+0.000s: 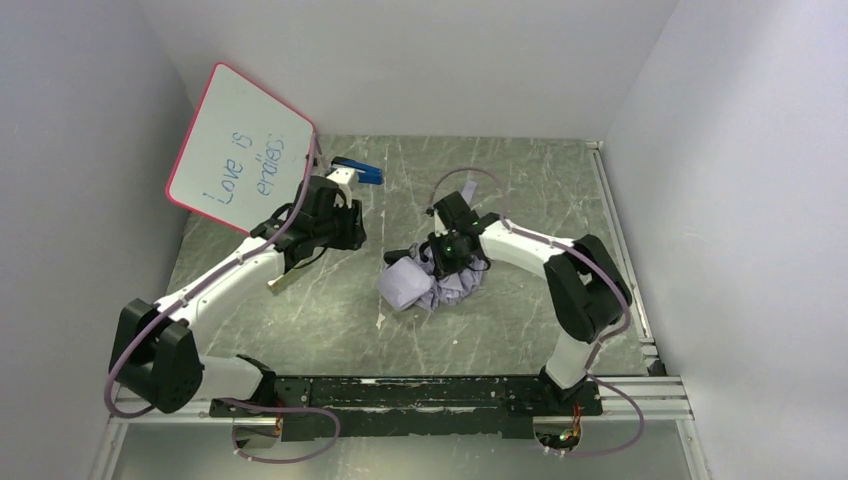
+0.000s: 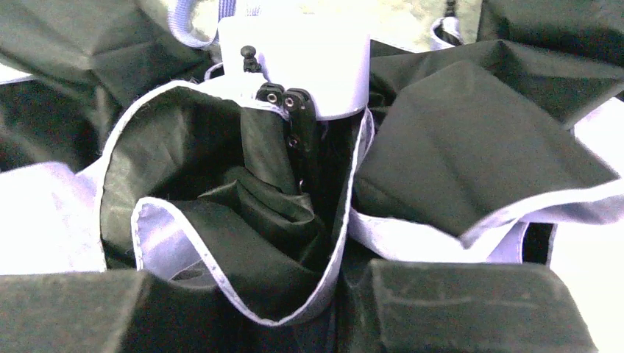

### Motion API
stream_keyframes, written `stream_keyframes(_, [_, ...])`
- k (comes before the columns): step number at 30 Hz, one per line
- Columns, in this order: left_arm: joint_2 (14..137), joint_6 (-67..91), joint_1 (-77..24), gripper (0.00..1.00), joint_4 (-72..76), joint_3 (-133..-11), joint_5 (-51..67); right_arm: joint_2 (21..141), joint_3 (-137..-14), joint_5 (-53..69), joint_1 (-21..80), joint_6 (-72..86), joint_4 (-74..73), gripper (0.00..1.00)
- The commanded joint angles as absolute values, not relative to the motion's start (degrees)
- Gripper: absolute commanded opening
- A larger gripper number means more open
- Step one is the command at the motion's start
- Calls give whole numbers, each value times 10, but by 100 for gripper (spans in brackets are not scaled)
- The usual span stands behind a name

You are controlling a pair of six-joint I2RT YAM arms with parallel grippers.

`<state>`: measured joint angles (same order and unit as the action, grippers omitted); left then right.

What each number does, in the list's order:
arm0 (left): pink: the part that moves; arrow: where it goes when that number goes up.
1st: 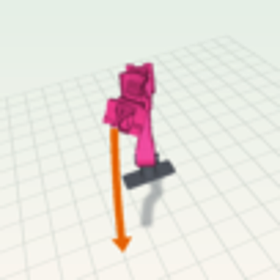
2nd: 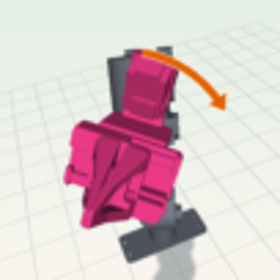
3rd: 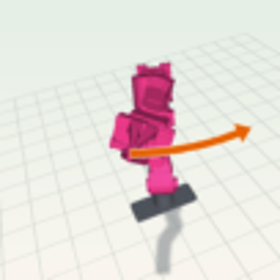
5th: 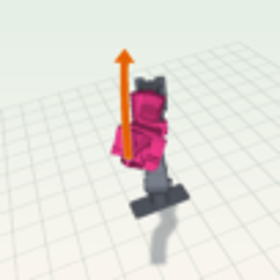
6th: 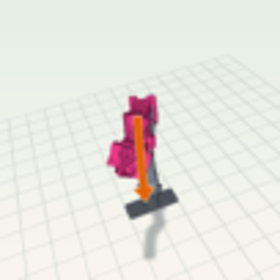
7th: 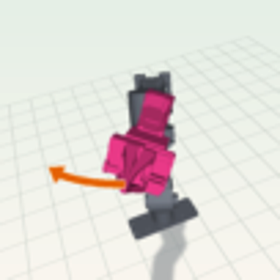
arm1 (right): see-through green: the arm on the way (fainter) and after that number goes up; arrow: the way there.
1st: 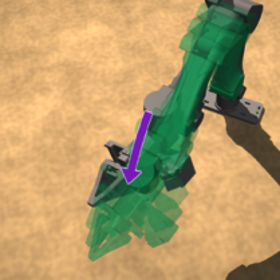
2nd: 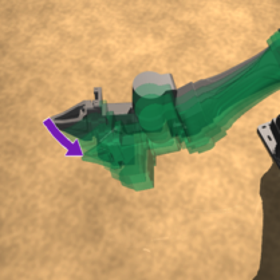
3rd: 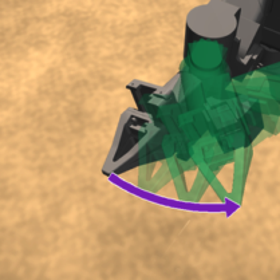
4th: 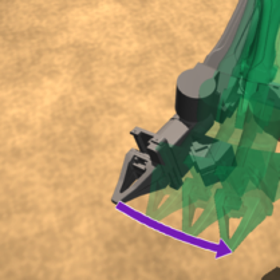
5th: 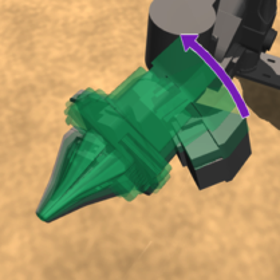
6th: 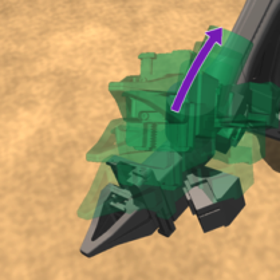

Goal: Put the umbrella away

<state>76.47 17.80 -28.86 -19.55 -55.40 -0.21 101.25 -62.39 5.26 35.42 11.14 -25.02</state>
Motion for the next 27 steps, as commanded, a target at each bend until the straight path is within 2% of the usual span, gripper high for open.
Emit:
stream_keyframes(1, [722, 178, -281, 46, -154, -545, 28, 937, -675, 101, 314, 129, -330, 0])
stream_keyframes(9, [662, 159, -281, 46, -103, -521, 38, 877, -844, 154, 273, 153, -422, 0])
stream_keyframes(16, [642, 106, -280, 49, -74, -527, 34, 837, -895, 236, 231, 182, -439, 0])
stream_keyframes(19, [638, 60, -280, 50, -52, -523, 67, 819, -909, 281, 208, 201, -437, 0])
stream_keyframes(23, [615, 27, -280, 51, 55, -463, 135, 808, -933, 331, 188, 209, -453, 0])
stream_keyframes(27, [583, -12, -280, 49, 239, -370, 209, 786, -937, 415, 173, 204, -448, 0])
